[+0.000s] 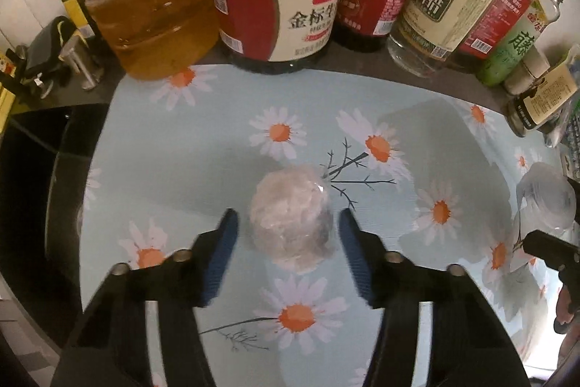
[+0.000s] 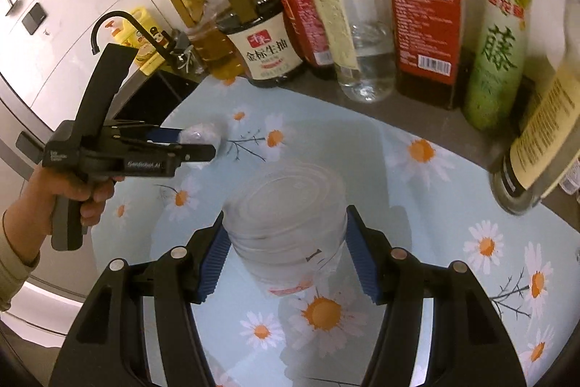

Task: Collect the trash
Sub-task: 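Grasp the clear plastic cup with the right tool while the left grasps the wrapped white ball, then carry the clear cup and wrapped ball down over the trash bin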

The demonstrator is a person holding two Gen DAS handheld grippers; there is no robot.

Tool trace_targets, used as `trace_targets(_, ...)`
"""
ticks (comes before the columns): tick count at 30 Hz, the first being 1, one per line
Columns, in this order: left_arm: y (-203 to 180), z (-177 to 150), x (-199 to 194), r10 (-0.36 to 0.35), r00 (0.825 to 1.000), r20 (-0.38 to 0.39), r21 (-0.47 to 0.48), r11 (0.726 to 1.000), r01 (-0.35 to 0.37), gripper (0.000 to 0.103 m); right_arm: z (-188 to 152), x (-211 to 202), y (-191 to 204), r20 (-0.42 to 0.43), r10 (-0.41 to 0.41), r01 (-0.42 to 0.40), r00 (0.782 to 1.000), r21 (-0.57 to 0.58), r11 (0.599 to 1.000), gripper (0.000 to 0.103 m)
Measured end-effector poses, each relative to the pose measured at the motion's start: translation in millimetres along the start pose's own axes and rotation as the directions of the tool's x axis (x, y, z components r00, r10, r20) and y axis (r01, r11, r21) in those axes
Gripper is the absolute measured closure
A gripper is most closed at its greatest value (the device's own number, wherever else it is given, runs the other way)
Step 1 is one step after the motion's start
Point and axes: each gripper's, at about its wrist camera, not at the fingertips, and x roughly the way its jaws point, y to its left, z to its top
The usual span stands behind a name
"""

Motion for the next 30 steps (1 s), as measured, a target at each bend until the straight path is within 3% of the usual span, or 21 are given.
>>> trace_targets(3,-6,0,-1,0.022,1.000,0.013,0.025,0.999,-0.022,0.058,-3,1,0,-0.002,0.003,-0.003,1.000,0.000,1.000,0.042)
trace_targets(15,-5,-15,-25,0.000,0.999,0.044,0.037,0.999,-0.002,0.060,-8,0,12,0.002,-0.010,0.010,1.000,-0.009,1.000,0.042)
trace_targets(30,12,-88,-82,-0.087,0.990,0.109,0.079,0.994,0.078,0.060,-36,-17,80,0.020,-0.064,0.064,0.998,-0.023,0.998,0.042)
